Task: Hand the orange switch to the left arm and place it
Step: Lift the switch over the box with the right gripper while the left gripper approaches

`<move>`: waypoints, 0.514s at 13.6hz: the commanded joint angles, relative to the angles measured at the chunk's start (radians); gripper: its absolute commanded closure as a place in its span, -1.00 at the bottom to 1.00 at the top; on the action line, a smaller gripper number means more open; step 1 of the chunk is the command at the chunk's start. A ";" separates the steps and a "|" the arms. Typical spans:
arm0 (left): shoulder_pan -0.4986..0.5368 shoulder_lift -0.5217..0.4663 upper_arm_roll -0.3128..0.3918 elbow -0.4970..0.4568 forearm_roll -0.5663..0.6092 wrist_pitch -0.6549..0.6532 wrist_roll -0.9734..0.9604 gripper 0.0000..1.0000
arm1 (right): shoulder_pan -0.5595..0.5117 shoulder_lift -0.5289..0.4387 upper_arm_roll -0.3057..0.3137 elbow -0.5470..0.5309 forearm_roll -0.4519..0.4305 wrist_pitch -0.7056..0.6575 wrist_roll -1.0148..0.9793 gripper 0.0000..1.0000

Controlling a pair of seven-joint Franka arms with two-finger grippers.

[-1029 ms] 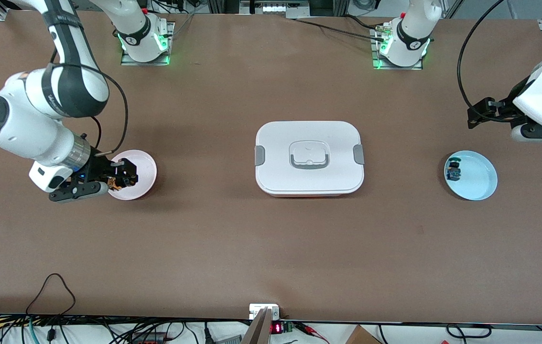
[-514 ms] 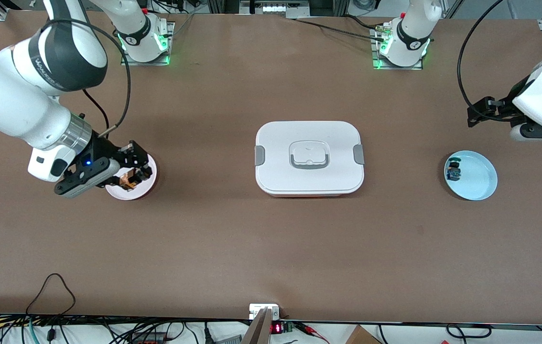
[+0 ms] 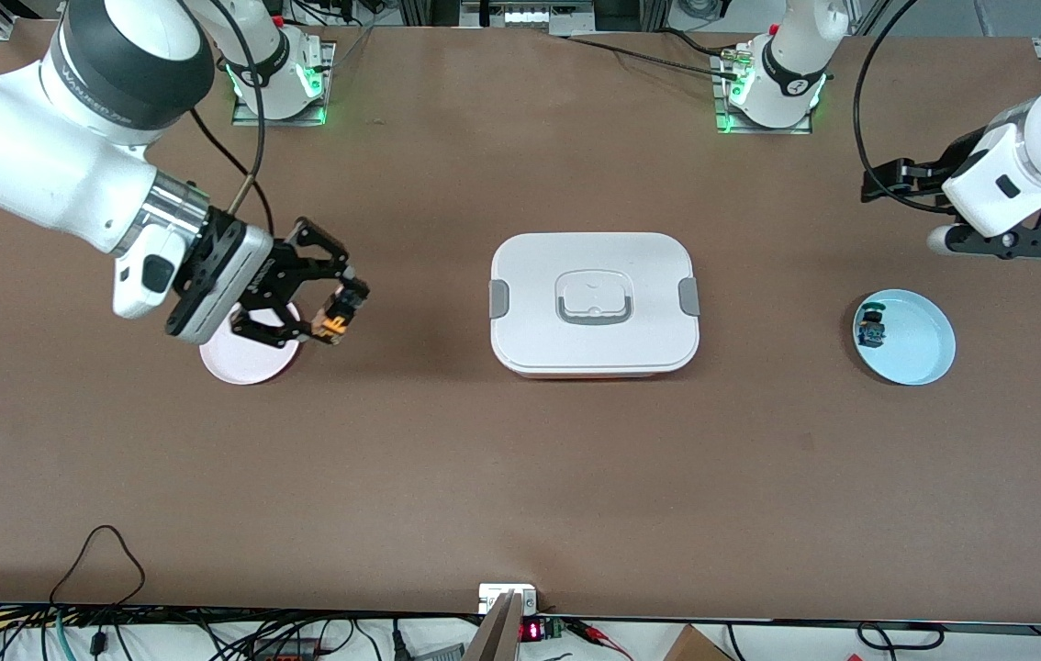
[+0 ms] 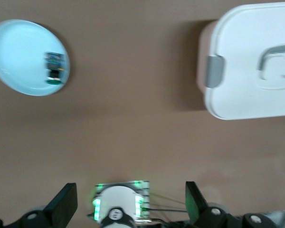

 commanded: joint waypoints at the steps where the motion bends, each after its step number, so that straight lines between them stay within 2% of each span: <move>1: 0.084 0.000 0.005 0.003 -0.234 -0.036 0.002 -1.00 | 0.034 0.001 0.012 -0.009 0.177 0.030 -0.230 1.00; 3: 0.118 0.005 0.005 -0.015 -0.388 -0.062 0.036 -1.00 | 0.062 0.021 0.014 -0.008 0.311 0.030 -0.388 1.00; 5: 0.118 0.003 -0.002 -0.058 -0.486 -0.054 0.107 -1.00 | 0.094 0.055 0.014 -0.005 0.492 0.029 -0.586 1.00; 7: 0.123 0.003 -0.001 -0.113 -0.689 -0.019 0.124 -1.00 | 0.119 0.075 0.014 -0.006 0.656 0.027 -0.752 1.00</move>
